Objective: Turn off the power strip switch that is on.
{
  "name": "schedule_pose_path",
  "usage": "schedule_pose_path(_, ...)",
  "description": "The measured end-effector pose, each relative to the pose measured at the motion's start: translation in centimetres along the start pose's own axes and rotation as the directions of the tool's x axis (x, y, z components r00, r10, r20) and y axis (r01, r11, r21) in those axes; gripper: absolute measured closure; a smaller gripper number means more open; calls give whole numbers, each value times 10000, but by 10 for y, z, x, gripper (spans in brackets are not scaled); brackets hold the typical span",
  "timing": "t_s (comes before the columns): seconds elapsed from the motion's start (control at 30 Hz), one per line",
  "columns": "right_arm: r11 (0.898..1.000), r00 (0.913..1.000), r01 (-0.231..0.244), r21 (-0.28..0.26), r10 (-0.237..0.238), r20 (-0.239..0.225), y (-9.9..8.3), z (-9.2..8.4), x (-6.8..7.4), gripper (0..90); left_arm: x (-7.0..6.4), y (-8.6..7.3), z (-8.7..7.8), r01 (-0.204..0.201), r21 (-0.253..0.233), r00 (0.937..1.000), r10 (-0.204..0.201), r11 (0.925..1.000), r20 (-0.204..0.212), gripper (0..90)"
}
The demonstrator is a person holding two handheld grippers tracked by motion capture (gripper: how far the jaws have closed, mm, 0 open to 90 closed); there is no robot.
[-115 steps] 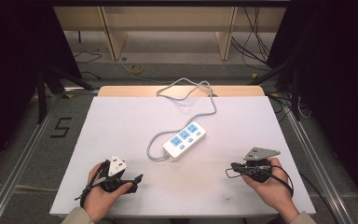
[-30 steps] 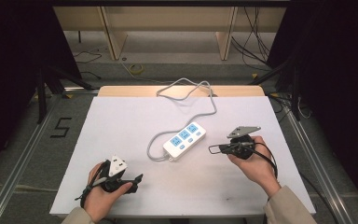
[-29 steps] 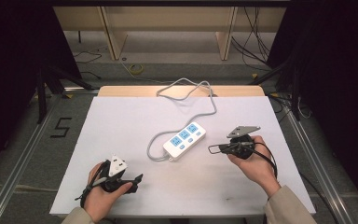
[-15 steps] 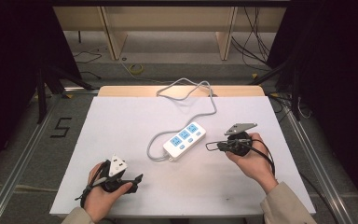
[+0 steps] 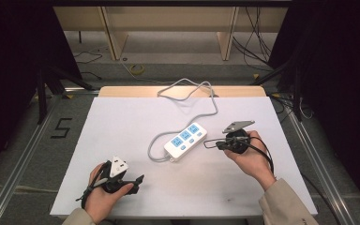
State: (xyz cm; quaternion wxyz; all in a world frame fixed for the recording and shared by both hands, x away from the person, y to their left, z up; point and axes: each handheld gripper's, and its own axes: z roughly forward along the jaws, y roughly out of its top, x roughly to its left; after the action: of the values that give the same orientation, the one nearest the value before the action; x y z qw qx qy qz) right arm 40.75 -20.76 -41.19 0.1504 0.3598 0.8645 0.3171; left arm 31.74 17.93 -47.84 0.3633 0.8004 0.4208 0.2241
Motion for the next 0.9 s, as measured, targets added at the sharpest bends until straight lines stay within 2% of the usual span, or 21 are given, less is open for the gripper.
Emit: schedule_pose_path(0.9, 9990, 9998, 134, 434, -128, -137, 24, 15, -1, 900, 1, 0, -1, 70, -77, 10000, -71, 9999, -45, 160)
